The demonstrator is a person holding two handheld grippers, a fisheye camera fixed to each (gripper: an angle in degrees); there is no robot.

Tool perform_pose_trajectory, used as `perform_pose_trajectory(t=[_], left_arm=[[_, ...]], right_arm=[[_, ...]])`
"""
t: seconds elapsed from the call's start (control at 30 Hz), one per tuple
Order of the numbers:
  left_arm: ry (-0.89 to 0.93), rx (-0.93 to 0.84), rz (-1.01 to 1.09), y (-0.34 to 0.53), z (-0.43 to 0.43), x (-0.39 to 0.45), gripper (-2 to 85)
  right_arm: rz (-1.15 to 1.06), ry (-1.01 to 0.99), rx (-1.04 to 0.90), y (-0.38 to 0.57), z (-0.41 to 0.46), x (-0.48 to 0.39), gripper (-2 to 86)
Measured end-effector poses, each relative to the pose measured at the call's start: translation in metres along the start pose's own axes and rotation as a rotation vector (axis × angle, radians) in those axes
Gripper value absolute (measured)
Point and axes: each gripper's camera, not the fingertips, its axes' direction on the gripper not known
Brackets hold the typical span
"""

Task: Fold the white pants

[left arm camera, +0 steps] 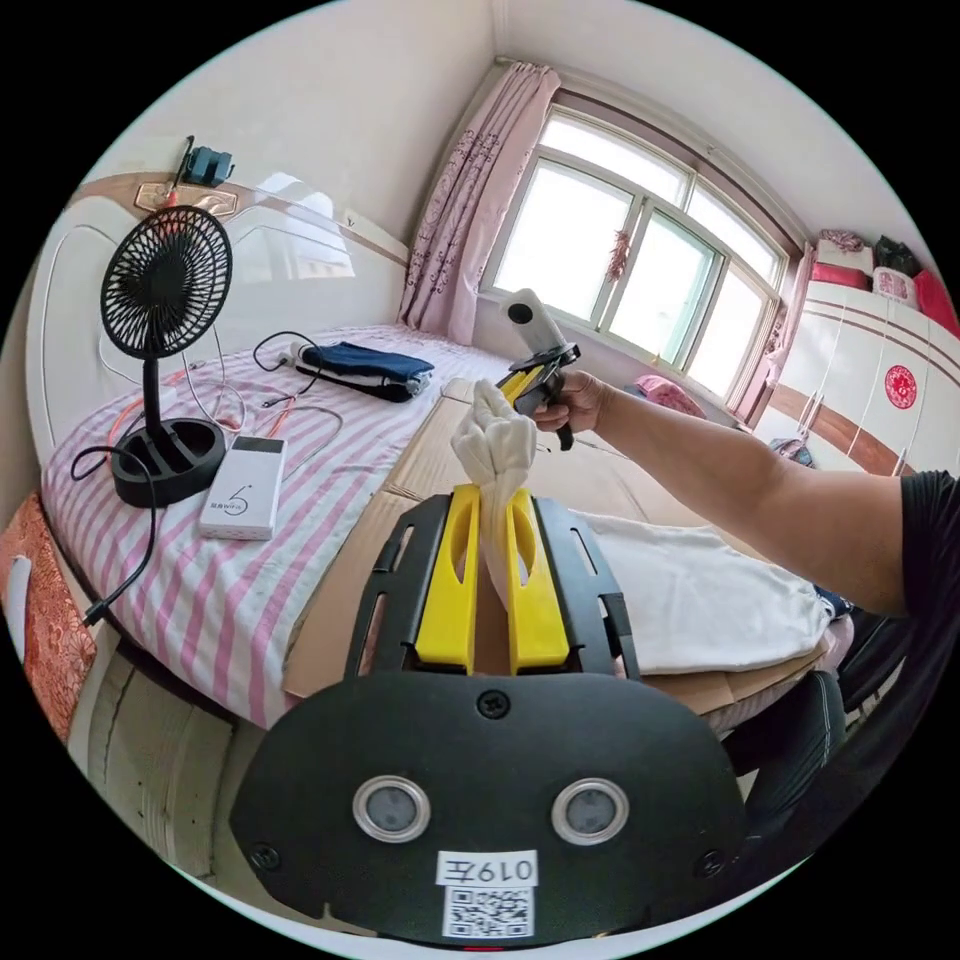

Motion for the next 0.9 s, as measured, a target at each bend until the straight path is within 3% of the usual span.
perform_pose_trajectory(t=[0.3,0.57,0.7,0.9], left_arm=[[-0.035,0.024,0.192,-0.079,-0.003,0.184,0.7],[-0.037,0.000,0.341,-0.105,0.025,0.348,0.6],[-0.057,-0.101,0.402,-0.104,0.075,0.417,0.6],[-0.066,-0.212,0.364,-0.116,0.137,0.446,0.6]], right_arm=[[-0.034,0.173,0.029,0.042,-0.078,-0.173,6.2],[0.013,0.298,0.094,0.135,-0.102,-0.315,6.2],[0.126,0.334,0.082,0.178,-0.089,-0.335,6.3],[0.298,0.344,0.124,0.223,-0.070,-0.343,6.7]])
